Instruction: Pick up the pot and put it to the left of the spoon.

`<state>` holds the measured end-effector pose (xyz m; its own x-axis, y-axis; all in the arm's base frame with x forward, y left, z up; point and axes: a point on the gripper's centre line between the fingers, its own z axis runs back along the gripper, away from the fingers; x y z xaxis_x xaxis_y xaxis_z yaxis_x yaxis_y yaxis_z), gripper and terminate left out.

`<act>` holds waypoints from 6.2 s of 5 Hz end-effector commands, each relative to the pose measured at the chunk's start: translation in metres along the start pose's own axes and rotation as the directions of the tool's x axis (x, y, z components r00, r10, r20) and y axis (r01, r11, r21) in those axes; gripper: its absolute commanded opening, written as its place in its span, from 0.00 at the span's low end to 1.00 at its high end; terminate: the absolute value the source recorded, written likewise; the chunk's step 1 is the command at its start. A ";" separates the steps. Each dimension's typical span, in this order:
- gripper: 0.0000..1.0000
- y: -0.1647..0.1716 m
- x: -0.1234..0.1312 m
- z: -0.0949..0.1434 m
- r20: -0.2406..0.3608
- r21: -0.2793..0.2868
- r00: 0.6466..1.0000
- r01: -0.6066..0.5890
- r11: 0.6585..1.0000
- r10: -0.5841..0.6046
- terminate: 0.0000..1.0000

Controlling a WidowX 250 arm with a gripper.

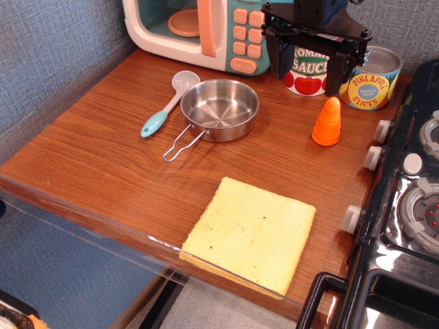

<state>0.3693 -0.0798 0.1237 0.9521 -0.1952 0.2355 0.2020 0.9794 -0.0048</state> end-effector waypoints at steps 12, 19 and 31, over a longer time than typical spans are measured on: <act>0.00 0.079 -0.004 -0.083 -0.091 0.130 0.969 -0.218 0.967 0.230 0.00; 0.00 0.190 -0.010 -0.027 0.024 0.146 0.979 -0.206 0.968 0.204 0.00; 1.00 0.127 -0.007 0.004 0.114 -0.023 0.982 -0.149 0.989 0.151 0.00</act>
<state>0.3909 0.0436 0.0948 0.9618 -0.0342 0.2716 0.0569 0.9955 -0.0761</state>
